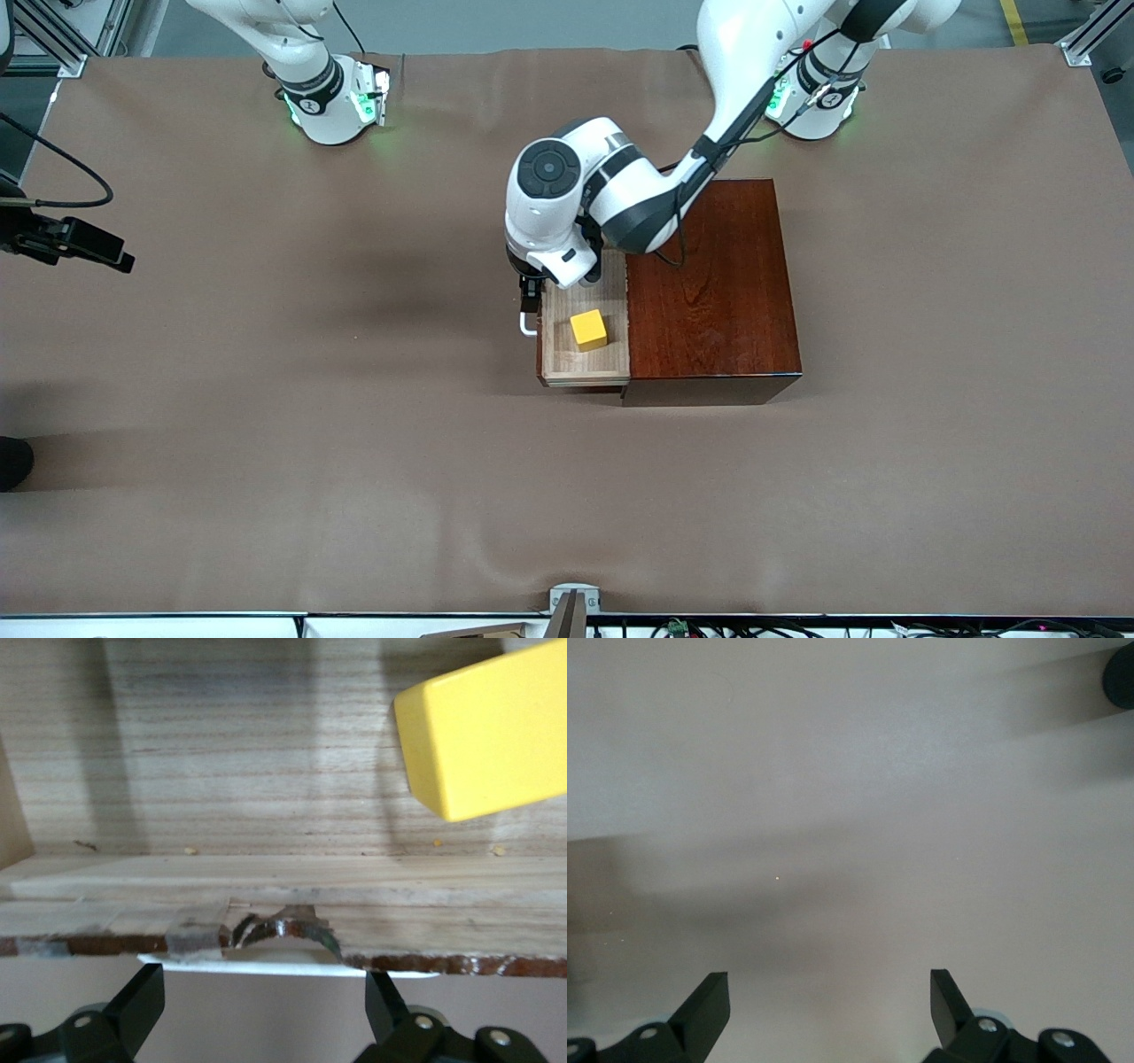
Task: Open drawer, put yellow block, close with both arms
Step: 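Push the drawer shut into the box with the left gripper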
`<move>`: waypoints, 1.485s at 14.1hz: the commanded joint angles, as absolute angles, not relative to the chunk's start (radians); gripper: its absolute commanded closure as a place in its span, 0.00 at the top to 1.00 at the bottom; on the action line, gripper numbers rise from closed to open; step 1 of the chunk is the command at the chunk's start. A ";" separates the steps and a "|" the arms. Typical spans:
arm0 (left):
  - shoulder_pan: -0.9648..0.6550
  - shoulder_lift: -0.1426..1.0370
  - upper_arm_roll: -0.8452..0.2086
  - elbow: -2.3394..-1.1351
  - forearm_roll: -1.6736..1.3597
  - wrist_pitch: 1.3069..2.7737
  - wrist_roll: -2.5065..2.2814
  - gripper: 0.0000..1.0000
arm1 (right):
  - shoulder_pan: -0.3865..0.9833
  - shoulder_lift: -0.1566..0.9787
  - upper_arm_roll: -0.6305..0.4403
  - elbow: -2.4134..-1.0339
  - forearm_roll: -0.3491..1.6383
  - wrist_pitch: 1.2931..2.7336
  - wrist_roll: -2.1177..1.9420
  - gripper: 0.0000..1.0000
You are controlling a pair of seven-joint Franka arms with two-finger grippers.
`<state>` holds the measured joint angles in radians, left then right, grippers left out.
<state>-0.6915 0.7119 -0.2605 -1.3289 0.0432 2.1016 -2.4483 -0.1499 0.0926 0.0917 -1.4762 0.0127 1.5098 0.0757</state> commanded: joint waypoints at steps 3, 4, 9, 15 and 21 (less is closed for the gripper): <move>-0.721 0.719 -0.235 -1.299 0.119 2.027 -2.491 1.00 | -0.170 0.083 0.109 -1.474 -0.002 1.502 0.077 1.00; -0.721 0.718 -0.235 -1.299 0.136 2.002 -2.493 1.00 | -0.167 0.083 0.109 -1.474 -0.002 1.502 0.077 1.00; -0.718 0.692 -0.209 -1.299 0.170 1.910 -2.551 1.00 | -0.166 0.083 0.109 -1.474 -0.002 1.502 0.077 1.00; -0.706 0.690 -0.206 -1.301 0.212 1.786 -2.646 1.00 | -0.166 0.083 0.109 -1.474 -0.002 1.502 0.075 1.00; -0.713 0.655 -0.160 -1.301 0.210 1.659 -2.651 1.00 | -0.166 0.083 0.109 -1.474 -0.002 1.502 0.078 1.00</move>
